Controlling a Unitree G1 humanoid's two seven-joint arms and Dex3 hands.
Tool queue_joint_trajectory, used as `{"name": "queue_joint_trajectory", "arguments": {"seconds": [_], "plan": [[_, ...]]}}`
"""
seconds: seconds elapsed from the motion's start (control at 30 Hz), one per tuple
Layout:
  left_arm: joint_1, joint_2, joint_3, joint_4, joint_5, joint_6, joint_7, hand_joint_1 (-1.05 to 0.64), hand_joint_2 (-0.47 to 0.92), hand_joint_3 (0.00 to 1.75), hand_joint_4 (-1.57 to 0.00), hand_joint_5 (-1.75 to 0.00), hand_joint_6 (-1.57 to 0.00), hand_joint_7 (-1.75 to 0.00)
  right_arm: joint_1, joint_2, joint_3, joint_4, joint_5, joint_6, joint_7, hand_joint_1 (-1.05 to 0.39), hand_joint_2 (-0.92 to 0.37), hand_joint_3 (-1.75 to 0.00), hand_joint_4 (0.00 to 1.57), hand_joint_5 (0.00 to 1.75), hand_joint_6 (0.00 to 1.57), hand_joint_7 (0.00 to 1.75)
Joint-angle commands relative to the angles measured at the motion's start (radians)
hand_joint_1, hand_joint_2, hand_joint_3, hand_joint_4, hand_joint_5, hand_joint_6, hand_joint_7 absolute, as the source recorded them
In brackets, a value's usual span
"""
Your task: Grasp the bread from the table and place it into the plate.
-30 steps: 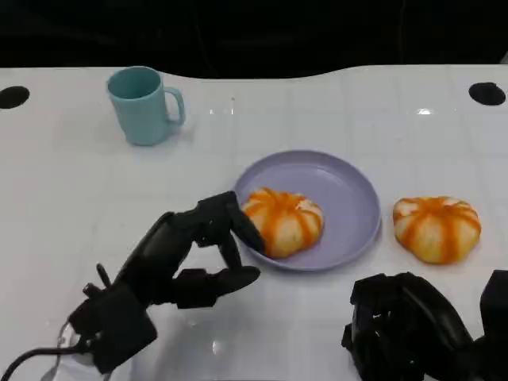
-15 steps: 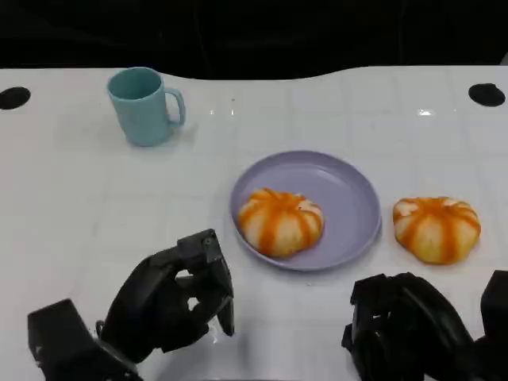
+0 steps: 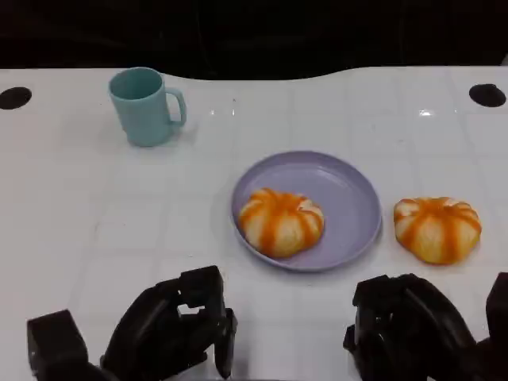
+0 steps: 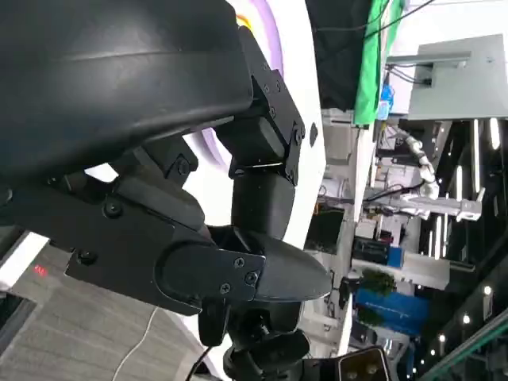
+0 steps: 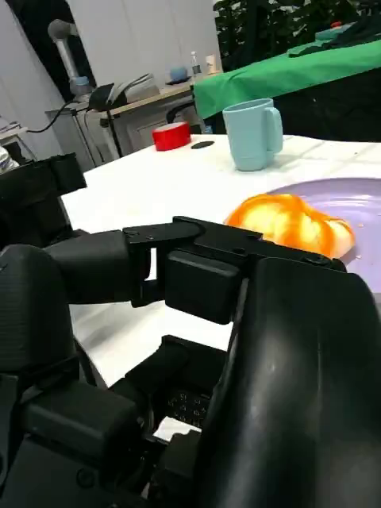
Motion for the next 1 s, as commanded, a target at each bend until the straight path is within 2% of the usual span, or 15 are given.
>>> {"name": "queue_joint_trajectory", "arguments": {"seconds": [0.03,0.27,1.0], "plan": [[0.010,-0.002,0.018,-0.012,-0.013,0.043,-0.022,-0.82,0.92,0.26,-1.01,-1.75,-0.83,-1.75,0.006,-0.016,-0.013,-0.010,0.012,0.004,-0.002,-1.05,0.01,-1.44,1.53,1.33,1.57,0.97],[0.008,-0.013,0.033,-0.008,-0.003,0.077,-0.024,-0.83,0.92,0.23,-1.03,-1.75,-0.84,-1.75,-0.003,-0.023,-0.013,0.003,0.006,-0.007,0.003,-1.05,0.00,-1.45,1.54,1.33,1.57,0.99],[-0.025,-0.031,0.076,0.054,0.010,0.051,-0.073,-0.83,0.92,0.22,-1.04,-1.75,-0.86,-1.75,-0.022,-0.012,-0.016,0.039,0.007,-0.017,-0.012,-1.05,0.00,-1.42,1.50,1.34,1.57,0.97]]}}
